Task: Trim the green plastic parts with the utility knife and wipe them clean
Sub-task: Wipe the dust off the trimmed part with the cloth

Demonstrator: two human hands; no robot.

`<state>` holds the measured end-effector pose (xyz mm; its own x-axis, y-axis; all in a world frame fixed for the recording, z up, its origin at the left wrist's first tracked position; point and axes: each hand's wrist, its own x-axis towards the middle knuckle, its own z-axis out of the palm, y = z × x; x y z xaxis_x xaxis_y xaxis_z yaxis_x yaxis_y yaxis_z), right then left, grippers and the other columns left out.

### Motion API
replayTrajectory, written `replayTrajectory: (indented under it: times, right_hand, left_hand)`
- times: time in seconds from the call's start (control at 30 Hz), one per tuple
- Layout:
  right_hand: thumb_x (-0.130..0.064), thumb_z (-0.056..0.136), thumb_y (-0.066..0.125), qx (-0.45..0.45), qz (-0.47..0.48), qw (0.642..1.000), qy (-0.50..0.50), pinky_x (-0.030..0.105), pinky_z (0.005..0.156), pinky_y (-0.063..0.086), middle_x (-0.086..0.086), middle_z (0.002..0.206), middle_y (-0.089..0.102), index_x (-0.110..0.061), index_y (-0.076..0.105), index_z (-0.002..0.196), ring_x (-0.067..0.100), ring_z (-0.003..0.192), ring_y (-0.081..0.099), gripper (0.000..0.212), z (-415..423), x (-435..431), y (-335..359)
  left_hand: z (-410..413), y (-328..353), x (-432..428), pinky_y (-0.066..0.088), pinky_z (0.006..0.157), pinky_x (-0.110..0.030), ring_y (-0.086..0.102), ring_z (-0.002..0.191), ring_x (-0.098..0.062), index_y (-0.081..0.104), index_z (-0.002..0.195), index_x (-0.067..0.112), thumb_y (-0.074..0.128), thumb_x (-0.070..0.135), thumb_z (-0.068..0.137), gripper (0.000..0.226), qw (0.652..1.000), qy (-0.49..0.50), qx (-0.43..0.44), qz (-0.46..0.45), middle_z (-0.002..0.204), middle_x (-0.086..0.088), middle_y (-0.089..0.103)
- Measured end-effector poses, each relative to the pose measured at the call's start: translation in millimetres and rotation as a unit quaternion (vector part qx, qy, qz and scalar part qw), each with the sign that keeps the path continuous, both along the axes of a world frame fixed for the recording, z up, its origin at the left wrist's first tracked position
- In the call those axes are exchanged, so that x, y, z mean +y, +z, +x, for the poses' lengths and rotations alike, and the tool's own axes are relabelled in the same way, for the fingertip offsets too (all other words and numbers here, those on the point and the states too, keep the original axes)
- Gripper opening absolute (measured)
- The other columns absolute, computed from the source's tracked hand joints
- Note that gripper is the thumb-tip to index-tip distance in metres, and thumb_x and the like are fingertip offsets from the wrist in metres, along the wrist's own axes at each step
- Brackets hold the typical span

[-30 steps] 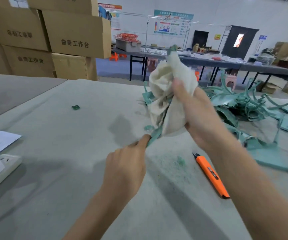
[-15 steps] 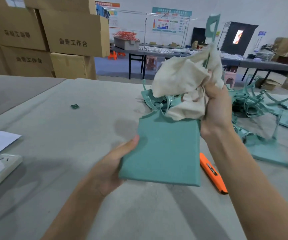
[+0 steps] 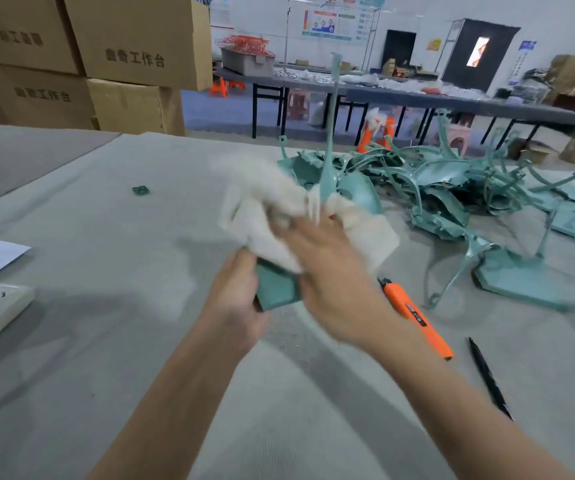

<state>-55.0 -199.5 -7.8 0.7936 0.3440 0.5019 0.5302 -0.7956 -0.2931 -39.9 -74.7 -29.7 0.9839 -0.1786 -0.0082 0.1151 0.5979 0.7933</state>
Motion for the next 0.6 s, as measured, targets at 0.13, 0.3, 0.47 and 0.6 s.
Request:
replayTrajectory:
  times: [0.13, 0.3, 0.47, 0.6]
  right_hand:
    - [-0.003, 0.091, 0.054, 0.022, -0.040, 0.997, 0.064, 0.048, 0.118, 0.021, 0.010, 0.136, 0.054, -0.007, 0.051, 0.139, 0.031, 0.128, 0.044, 0.049, -15.6, 5.1, -16.6]
    - [-0.025, 0.099, 0.055, 0.002, -0.078, 0.993, 0.084, 0.031, 0.110, 0.032, 0.009, 0.111, 0.065, -0.003, 0.066, 0.112, 0.027, 0.108, 0.054, 0.028, -20.3, 3.3, -17.1]
    - [-0.023, 0.101, 0.049, -0.018, 0.144, 0.989, 0.027, 0.010, 0.068, 0.035, -0.019, 0.072, 0.049, -0.024, 0.052, 0.076, -0.005, 0.068, 0.048, 0.025, -11.5, -16.1, -5.3]
    - [-0.019, 0.104, 0.046, -0.099, 0.182, 0.971, -0.116, 0.013, 0.056, 0.035, -0.006, 0.059, 0.047, -0.011, 0.052, 0.070, -0.001, 0.054, 0.046, 0.035, 11.1, -35.3, 16.4]
  left_hand:
    - [6.1, -6.4, 6.4, 0.055, 0.051, -0.019, 0.070, 0.063, -0.007, 0.062, 0.094, 0.017, 0.036, 0.029, 0.103, 0.030, 0.996, 0.018, 0.076, -0.049, 0.083, -0.002, 0.070]
    - [2.5, -4.0, 6.8, 0.051, 0.043, -0.021, 0.071, 0.062, -0.019, 0.072, 0.091, 0.007, 0.043, 0.046, 0.096, 0.049, 0.986, -0.080, 0.128, -0.063, 0.080, -0.009, 0.073]
    - [0.6, -8.6, -4.3, 0.057, 0.072, -0.039, 0.071, 0.087, -0.027, 0.067, 0.109, 0.009, 0.053, 0.051, 0.082, 0.052, 0.996, -0.007, 0.091, 0.005, 0.101, -0.012, 0.073]
    - [-9.4, -11.8, -10.1, 0.058, 0.061, -0.033, 0.073, 0.086, -0.025, 0.068, 0.107, 0.007, 0.051, 0.041, 0.092, 0.040, 0.995, -0.048, 0.078, 0.043, 0.100, -0.011, 0.074]
